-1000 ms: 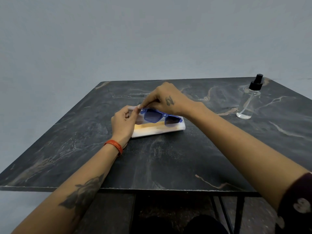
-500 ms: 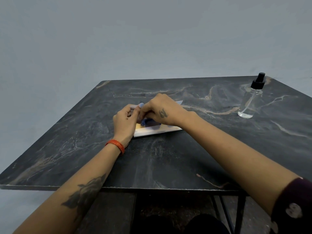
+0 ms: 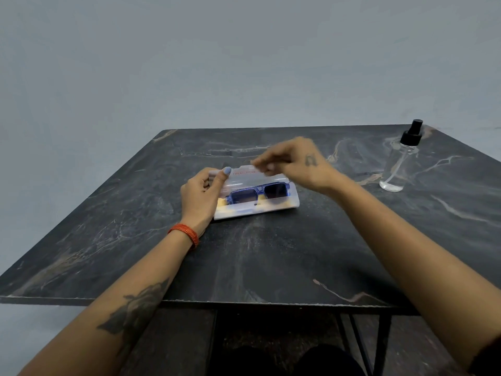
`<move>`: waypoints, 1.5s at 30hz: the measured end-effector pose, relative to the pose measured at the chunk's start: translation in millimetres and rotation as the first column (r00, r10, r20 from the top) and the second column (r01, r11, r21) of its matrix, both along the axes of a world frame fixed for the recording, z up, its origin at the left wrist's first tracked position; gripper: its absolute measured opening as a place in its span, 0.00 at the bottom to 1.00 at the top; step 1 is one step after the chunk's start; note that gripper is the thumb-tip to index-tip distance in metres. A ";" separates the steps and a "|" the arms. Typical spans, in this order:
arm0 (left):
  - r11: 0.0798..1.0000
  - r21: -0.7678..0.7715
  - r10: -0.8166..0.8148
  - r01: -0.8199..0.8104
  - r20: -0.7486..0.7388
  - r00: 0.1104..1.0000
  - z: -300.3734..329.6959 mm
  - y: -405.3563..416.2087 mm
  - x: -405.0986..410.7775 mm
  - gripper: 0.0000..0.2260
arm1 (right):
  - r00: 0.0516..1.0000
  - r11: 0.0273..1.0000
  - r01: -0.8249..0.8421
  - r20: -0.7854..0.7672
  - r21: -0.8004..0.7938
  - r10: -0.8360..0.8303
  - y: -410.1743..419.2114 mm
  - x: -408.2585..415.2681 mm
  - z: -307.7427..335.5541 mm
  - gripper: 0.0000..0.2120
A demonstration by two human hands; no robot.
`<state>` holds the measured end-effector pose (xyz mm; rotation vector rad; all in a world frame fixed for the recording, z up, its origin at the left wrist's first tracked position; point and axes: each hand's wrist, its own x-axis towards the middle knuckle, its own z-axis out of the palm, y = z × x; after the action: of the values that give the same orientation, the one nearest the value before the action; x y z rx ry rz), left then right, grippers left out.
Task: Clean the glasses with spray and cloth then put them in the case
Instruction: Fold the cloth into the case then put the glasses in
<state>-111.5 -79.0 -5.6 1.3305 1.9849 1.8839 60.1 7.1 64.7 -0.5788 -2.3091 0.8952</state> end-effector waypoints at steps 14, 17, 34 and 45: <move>1.000 -0.021 0.005 -0.007 -0.073 0.997 0.8 -2.5 1.6 0.12 | 0.895 0.844 0.234 0.233 0.482 -0.381 5.1 30.5 -50.7 0.16; 1.000 -0.013 0.009 -0.010 -0.084 0.996 1.1 -3.2 1.5 0.12 | 0.891 0.823 0.240 0.220 0.514 -0.397 1.4 28.7 -52.1 0.16; 1.000 -0.018 0.016 -0.020 -0.204 0.979 1.4 -7.0 2.7 0.10 | 0.896 0.794 0.292 0.138 0.533 -0.421 -9.1 23.6 -55.2 0.14; 0.976 -0.041 -0.217 0.214 -0.141 0.966 -0.9 -13.7 -1.7 0.06 | 0.951 0.808 0.212 0.076 0.550 -0.301 -0.4 24.5 -58.7 0.28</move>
<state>-113.2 -92.7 -6.5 1.6448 1.8301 1.7041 84.6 6.7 6.0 -0.7059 -2.3960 0.0512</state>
